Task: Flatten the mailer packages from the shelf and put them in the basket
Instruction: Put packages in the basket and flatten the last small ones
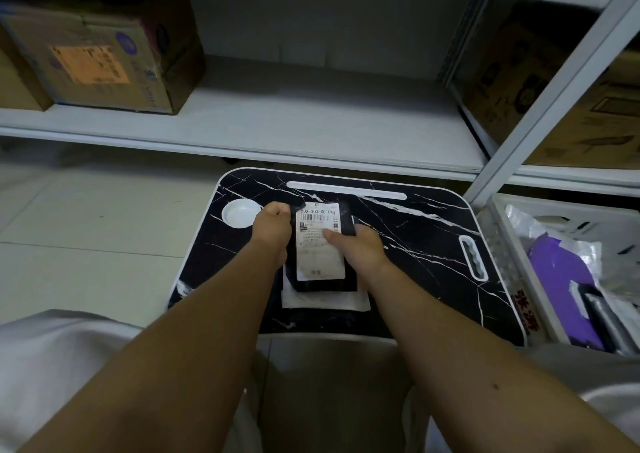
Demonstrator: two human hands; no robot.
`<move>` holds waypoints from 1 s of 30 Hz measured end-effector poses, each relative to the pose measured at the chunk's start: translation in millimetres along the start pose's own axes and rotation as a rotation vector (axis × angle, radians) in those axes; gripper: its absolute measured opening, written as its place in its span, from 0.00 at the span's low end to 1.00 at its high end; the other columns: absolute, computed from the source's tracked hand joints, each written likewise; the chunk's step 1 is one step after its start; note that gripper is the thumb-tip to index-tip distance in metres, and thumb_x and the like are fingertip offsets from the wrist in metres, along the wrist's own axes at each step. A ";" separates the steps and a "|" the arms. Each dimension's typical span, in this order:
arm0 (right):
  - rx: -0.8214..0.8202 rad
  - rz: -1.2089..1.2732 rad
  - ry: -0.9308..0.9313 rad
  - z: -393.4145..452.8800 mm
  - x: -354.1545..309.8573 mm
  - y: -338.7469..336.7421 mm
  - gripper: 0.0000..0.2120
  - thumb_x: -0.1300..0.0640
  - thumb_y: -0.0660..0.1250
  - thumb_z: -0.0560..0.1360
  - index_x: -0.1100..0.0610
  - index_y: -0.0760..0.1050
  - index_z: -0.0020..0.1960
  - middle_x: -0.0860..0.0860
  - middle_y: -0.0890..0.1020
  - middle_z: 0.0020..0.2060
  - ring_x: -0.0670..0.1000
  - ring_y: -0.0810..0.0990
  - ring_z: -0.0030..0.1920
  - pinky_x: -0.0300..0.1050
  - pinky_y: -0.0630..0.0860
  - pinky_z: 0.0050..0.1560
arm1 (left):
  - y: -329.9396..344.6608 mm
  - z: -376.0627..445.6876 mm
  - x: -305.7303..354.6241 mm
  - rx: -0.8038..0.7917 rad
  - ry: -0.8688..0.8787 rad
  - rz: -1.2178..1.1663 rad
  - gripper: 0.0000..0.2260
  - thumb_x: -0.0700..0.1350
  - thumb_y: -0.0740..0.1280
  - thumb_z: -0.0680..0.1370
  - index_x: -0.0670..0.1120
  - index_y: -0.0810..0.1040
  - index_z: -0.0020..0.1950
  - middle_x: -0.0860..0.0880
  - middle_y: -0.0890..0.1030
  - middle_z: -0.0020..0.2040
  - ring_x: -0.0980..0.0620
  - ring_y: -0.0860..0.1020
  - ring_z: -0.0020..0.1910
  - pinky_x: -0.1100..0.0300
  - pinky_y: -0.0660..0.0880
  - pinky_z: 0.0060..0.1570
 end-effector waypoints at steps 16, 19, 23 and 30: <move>0.416 -0.289 -0.021 -9.9 -15.6 -25.9 0.18 0.49 0.52 0.84 0.59 0.74 0.61 0.56 0.78 0.58 0.58 0.76 0.58 0.47 0.68 0.51 | -12.3 -40.6 -3.6 -0.508 -0.235 0.352 0.10 0.43 0.68 0.78 0.44 0.74 0.37 0.50 0.77 0.28 0.56 0.74 0.26 0.61 0.75 0.35; 0.437 -0.340 -0.045 -12.0 -12.5 -22.7 0.18 0.49 0.51 0.84 0.58 0.74 0.59 0.55 0.79 0.56 0.58 0.77 0.56 0.45 0.66 0.48 | -13.1 -44.8 -1.4 -0.507 -0.249 0.418 0.12 0.42 0.64 0.81 0.45 0.72 0.37 0.50 0.73 0.29 0.56 0.70 0.28 0.65 0.72 0.29; 0.451 -0.370 -0.031 -14.7 -10.9 -16.9 0.18 0.49 0.51 0.84 0.59 0.73 0.59 0.55 0.79 0.54 0.56 0.76 0.52 0.45 0.65 0.46 | -20.4 -47.6 0.0 -0.496 -0.240 0.516 0.11 0.39 0.60 0.82 0.45 0.72 0.40 0.49 0.78 0.32 0.56 0.76 0.28 0.62 0.73 0.35; 0.389 -0.398 0.000 -16.2 -7.2 -2.8 0.18 0.48 0.50 0.84 0.57 0.73 0.61 0.55 0.79 0.56 0.57 0.77 0.57 0.46 0.67 0.48 | -29.3 -52.0 7.2 -0.317 -0.226 0.638 0.09 0.35 0.58 0.79 0.40 0.74 0.41 0.44 0.78 0.34 0.54 0.76 0.28 0.64 0.69 0.30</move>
Point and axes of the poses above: each hand's wrist, its own z-axis towards the middle knuckle, its own y-axis out of the palm, x = y × z, the point moved 2 cm from there along z, towards the middle knuckle
